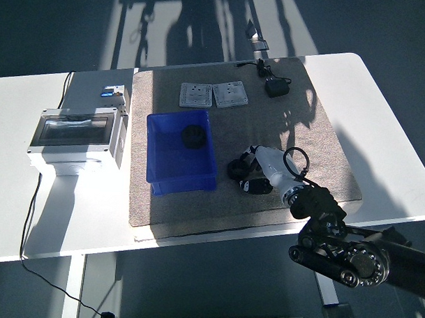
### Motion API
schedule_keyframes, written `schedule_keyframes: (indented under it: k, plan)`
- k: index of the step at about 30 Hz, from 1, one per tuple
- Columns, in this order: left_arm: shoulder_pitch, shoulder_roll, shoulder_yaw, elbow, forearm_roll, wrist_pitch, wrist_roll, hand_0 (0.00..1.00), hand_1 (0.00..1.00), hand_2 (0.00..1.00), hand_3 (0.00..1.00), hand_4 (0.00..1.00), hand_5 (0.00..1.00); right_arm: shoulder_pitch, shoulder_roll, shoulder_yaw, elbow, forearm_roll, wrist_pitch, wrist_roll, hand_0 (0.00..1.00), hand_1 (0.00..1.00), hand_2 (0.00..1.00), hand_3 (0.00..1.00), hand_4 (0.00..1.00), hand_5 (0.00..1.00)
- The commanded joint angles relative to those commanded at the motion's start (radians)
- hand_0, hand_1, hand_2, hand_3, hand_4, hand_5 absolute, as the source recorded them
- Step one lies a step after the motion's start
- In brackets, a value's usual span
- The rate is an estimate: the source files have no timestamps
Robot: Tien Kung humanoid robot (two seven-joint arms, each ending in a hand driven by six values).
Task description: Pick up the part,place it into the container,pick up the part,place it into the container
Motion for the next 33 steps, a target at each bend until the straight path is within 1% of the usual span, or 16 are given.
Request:
schedule_keyframes:
  k: [4,5,6,10,11,14,18,22,25,27,30,32,33]
  plan:
    - [0.001,0.000,0.001,0.000,0.000,0.001,-0.001,0.705,0.689,0.636,0.347,0.801,0.998,-0.001,0.002,0.003,-0.007,-0.004,-0.013,0.009,0.714,0.508,0.430,0.631,0.712,0.118]
    - [0.000,0.000,0.001,0.000,-0.001,0.001,-0.001,0.703,0.689,0.636,0.343,0.801,0.998,-0.002,0.003,0.004,-0.008,-0.005,-0.018,0.012,0.703,0.504,0.419,0.611,0.704,0.114]
    - [0.001,0.000,0.001,0.000,-0.001,0.002,-0.001,0.703,0.689,0.636,0.343,0.801,0.998,-0.002,0.003,0.006,-0.008,-0.006,-0.021,0.014,0.703,0.504,0.419,0.611,0.704,0.114]
    - [0.002,-0.001,0.002,0.000,-0.001,0.004,-0.002,0.703,0.689,0.636,0.343,0.801,0.998,-0.009,0.003,0.027,-0.007,-0.027,-0.037,0.020,0.703,0.504,0.419,0.611,0.704,0.114]
    - [0.003,-0.002,0.001,0.000,0.000,0.004,-0.003,0.703,0.689,0.635,0.341,0.803,0.998,-0.012,0.002,0.038,-0.006,-0.044,-0.037,0.018,0.698,0.496,0.417,0.597,0.701,0.118]
    - [0.004,-0.003,0.002,0.000,0.000,0.006,-0.004,0.703,0.689,0.635,0.341,0.803,0.998,-0.017,0.001,0.069,-0.003,-0.091,-0.032,0.011,0.698,0.496,0.417,0.597,0.701,0.118]
    - [0.005,-0.006,0.002,0.000,0.003,0.009,-0.005,0.702,0.686,0.635,0.342,0.803,0.998,-0.033,-0.003,0.139,0.001,-0.177,-0.022,0.001,0.699,0.496,0.413,0.595,0.693,0.122]
    - [0.006,-0.010,0.007,0.000,0.008,0.012,-0.007,0.702,0.686,0.635,0.342,0.803,0.998,-0.064,-0.016,0.222,0.010,-0.266,-0.002,-0.008,0.699,0.496,0.413,0.595,0.693,0.122]
    - [0.008,-0.013,0.012,0.000,0.002,0.015,-0.008,0.702,0.687,0.635,0.349,0.802,0.998,-0.090,-0.036,0.294,0.016,-0.331,0.012,-0.011,0.700,0.500,0.411,0.595,0.693,0.121]
    - [0.010,-0.014,0.015,0.000,-0.005,0.017,-0.008,0.702,0.687,0.635,0.349,0.802,0.998,-0.098,-0.053,0.339,0.025,-0.349,0.024,-0.009,0.700,0.500,0.411,0.595,0.693,0.121]
    - [0.011,-0.014,0.016,0.000,-0.006,0.018,-0.009,0.701,0.686,0.635,0.349,0.797,0.998,-0.091,-0.071,0.390,0.053,-0.323,0.066,-0.003,0.707,0.500,0.413,0.598,0.691,0.123]
    - [0.012,-0.015,0.016,0.000,-0.006,0.018,-0.009,0.701,0.686,0.635,0.349,0.797,0.998,-0.081,-0.072,0.397,0.074,-0.303,0.103,0.001,0.707,0.500,0.413,0.598,0.691,0.123]
    - [0.012,-0.016,0.016,0.000,-0.007,0.019,-0.009,0.701,0.686,0.635,0.349,0.797,0.998,-0.072,-0.070,0.394,0.090,-0.290,0.129,0.005,0.707,0.500,0.413,0.598,0.691,0.123]
